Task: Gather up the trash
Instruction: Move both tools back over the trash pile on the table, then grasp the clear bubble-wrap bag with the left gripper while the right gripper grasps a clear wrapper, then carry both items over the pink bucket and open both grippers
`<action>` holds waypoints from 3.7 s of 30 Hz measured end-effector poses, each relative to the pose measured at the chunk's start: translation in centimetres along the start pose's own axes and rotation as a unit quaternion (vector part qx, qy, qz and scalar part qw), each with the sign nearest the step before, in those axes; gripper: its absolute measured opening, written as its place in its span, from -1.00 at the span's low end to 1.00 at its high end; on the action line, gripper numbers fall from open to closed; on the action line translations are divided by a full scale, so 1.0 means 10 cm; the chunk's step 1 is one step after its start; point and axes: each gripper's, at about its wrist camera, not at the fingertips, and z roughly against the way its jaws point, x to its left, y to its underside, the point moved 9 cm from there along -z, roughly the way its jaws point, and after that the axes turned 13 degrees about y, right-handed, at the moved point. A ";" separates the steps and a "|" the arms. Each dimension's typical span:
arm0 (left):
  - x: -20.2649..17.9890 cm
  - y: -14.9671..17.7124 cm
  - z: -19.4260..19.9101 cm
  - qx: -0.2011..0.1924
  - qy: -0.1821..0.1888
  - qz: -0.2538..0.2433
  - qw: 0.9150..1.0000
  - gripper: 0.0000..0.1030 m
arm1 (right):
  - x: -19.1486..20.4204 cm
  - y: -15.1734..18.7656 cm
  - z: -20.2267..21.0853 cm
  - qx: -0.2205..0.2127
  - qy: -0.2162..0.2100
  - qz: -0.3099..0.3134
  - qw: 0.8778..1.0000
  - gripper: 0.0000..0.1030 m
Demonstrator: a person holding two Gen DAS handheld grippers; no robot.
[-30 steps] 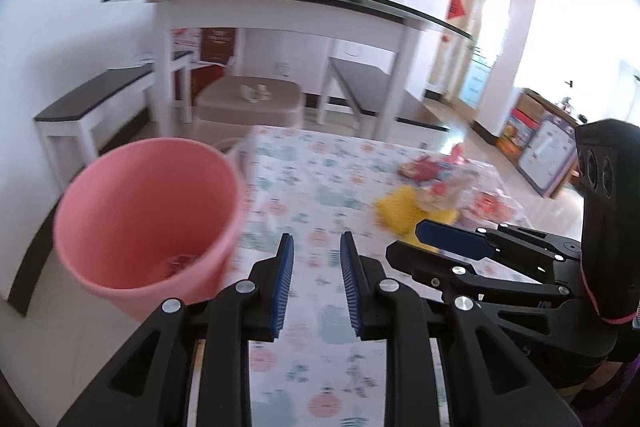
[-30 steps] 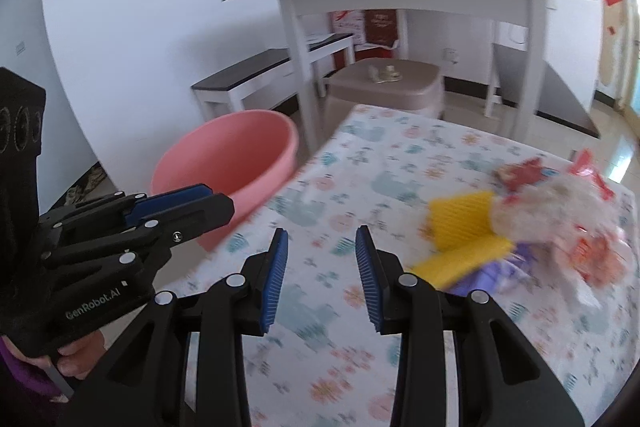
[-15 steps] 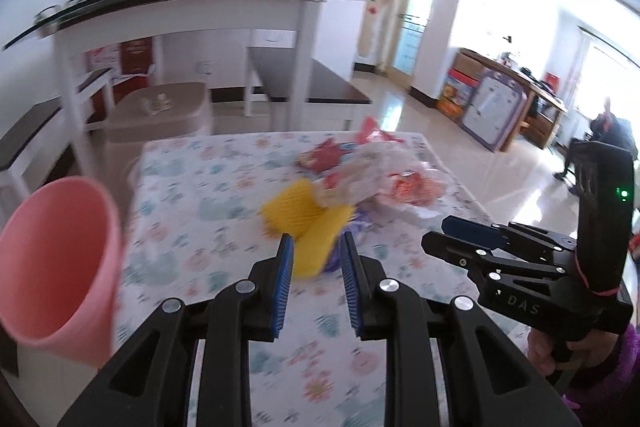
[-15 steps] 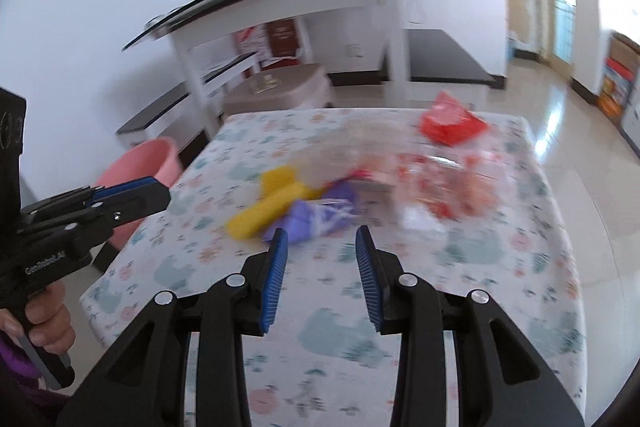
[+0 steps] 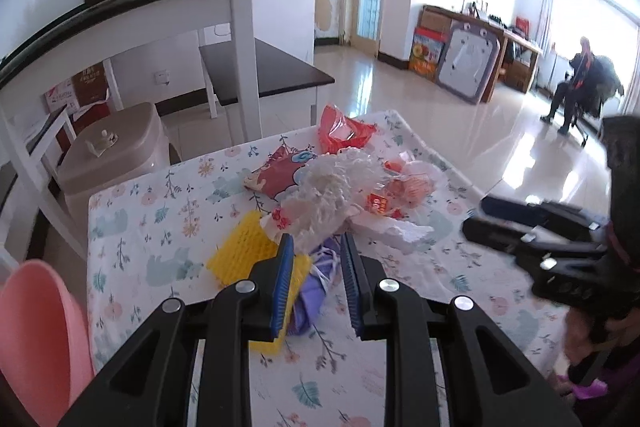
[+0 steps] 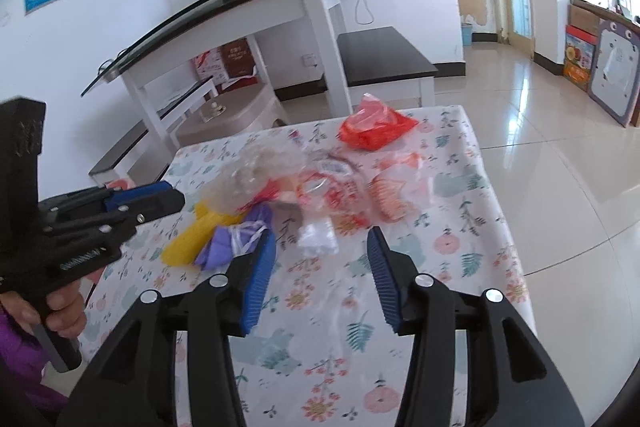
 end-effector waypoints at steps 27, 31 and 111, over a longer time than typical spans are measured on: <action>-0.20 0.10 -0.57 0.051 0.061 -0.071 0.994 -1.00 | -0.40 -0.12 -0.44 0.061 0.028 -0.033 0.997 -0.06; -0.31 0.06 -0.36 0.018 0.064 -0.067 0.996 -1.00 | -0.46 -0.11 -0.36 0.063 0.029 -0.040 0.997 -0.06; 0.22 0.43 0.55 -0.042 0.028 0.123 0.991 -0.68 | 0.24 -0.26 -0.28 0.032 -0.028 0.050 0.998 -0.79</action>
